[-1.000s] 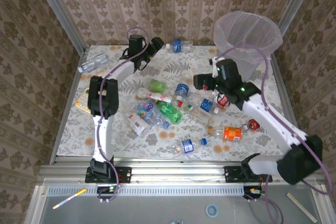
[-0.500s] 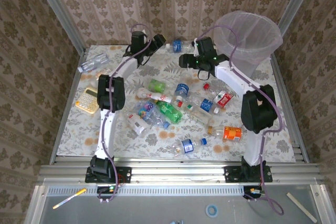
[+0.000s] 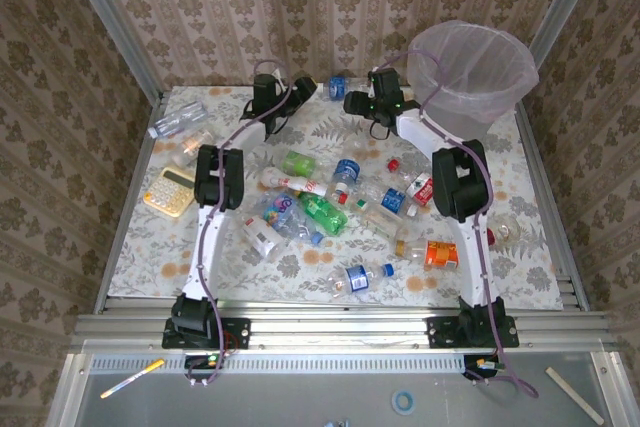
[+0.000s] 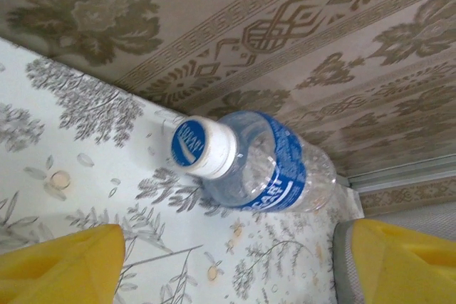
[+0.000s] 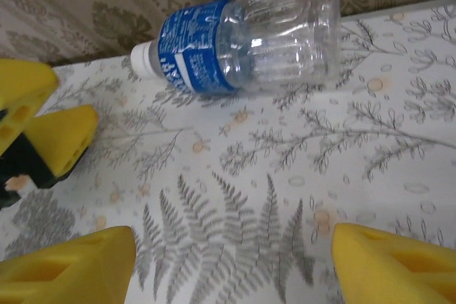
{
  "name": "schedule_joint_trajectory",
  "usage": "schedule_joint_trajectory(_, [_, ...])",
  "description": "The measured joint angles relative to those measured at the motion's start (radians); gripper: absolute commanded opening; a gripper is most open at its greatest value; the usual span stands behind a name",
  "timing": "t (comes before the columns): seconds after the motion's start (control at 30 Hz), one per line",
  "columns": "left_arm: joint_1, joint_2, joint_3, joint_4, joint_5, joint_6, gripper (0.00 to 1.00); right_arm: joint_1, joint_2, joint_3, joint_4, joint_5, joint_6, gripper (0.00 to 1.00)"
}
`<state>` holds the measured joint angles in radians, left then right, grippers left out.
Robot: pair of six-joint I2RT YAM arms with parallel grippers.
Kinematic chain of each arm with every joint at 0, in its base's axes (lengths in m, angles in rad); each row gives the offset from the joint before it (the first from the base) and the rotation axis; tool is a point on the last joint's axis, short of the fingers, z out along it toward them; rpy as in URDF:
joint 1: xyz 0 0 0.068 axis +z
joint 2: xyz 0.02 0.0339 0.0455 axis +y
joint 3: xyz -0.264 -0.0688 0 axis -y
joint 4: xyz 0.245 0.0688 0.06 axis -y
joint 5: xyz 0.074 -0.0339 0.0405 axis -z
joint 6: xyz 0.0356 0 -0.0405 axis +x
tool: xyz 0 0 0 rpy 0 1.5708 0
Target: Throw the plastic bottles in the bin
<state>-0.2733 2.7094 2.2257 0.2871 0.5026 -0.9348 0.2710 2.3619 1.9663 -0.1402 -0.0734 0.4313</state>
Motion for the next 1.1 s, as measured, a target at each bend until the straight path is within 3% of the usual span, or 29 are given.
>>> schedule_joint_trajectory(0.5, [0.0, 0.161, 0.176, 0.111, 0.007, -0.113, 0.83, -0.058, 0.326, 0.505, -0.014, 0.006, 0.023, 0.75])
schedule_joint_trajectory(1.1, [-0.019, 0.269, 0.338, 0.163, -0.002, -0.163, 0.9, -0.064, 0.496, 0.681, -0.013, -0.108, 0.145, 0.82])
